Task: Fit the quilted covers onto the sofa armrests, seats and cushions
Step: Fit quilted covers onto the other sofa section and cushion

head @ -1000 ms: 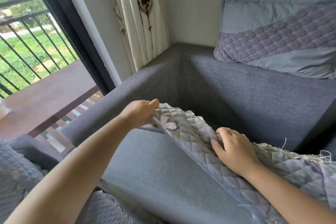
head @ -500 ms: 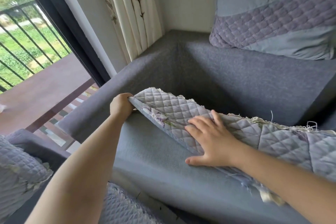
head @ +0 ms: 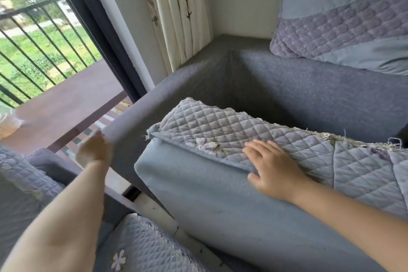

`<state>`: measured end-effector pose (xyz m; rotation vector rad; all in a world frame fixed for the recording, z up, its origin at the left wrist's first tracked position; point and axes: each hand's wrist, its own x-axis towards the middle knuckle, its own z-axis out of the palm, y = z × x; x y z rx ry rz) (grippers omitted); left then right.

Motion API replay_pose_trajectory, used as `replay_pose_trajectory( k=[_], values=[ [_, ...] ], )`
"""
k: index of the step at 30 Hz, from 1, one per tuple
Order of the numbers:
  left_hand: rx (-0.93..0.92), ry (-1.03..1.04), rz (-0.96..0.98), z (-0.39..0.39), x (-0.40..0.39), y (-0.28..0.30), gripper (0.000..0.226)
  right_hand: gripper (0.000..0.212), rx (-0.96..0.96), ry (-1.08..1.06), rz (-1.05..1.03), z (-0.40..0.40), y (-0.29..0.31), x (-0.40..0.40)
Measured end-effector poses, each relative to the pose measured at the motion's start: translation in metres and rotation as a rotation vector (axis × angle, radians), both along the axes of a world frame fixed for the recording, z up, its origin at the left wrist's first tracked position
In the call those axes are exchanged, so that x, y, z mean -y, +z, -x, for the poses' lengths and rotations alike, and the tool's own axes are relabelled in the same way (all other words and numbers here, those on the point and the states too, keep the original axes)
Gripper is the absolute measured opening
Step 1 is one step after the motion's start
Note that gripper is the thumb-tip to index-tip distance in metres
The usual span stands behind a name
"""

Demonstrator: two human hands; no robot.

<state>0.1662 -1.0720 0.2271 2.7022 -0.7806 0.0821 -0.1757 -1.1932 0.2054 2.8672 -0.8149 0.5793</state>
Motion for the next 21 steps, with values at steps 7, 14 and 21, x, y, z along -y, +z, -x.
replay_pose_trajectory(
  k=[7, 14, 21],
  values=[
    [-0.150, -0.147, -0.099, 0.002, -0.055, 0.011, 0.027, 0.028, -0.002, 0.068, 0.046, -0.018, -0.001, 0.004],
    [-0.102, -0.669, -0.188, 0.074, 0.024, 0.004, 0.057, 0.032, 0.146, 0.022, 0.122, -0.018, 0.001, -0.030],
    [0.119, -0.576, -0.214, 0.074, 0.042, -0.004, 0.043, 0.035, 0.323, 0.102, 0.069, -0.011, -0.005, -0.042]
  ],
)
